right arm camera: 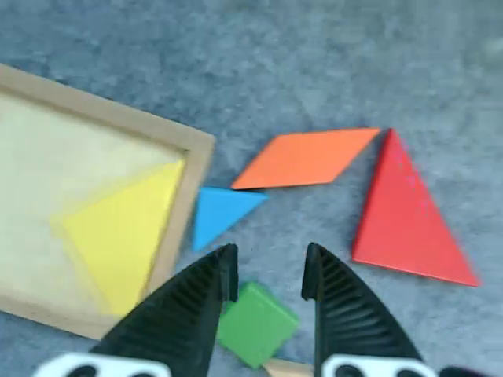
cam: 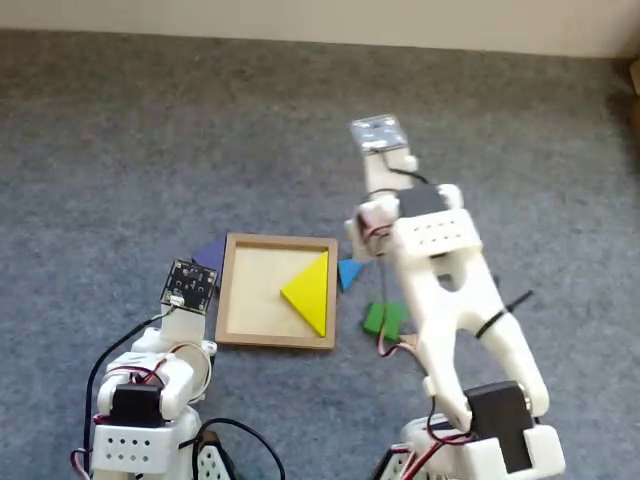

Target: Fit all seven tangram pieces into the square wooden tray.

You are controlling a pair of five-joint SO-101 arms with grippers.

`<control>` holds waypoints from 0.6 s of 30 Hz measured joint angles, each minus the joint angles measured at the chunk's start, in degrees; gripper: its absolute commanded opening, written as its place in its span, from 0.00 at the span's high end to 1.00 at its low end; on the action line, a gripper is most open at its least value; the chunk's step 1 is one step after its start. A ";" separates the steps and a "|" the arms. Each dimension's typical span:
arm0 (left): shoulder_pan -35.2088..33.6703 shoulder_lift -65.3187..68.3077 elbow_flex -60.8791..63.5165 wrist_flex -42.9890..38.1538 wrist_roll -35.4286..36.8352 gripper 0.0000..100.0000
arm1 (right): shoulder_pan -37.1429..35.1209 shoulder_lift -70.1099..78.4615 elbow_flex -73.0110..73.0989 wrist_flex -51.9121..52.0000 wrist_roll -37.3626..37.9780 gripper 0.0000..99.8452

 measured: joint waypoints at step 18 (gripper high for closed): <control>0.00 0.00 0.00 0.00 0.00 0.95 | 7.82 13.27 0.00 -5.10 21.80 0.66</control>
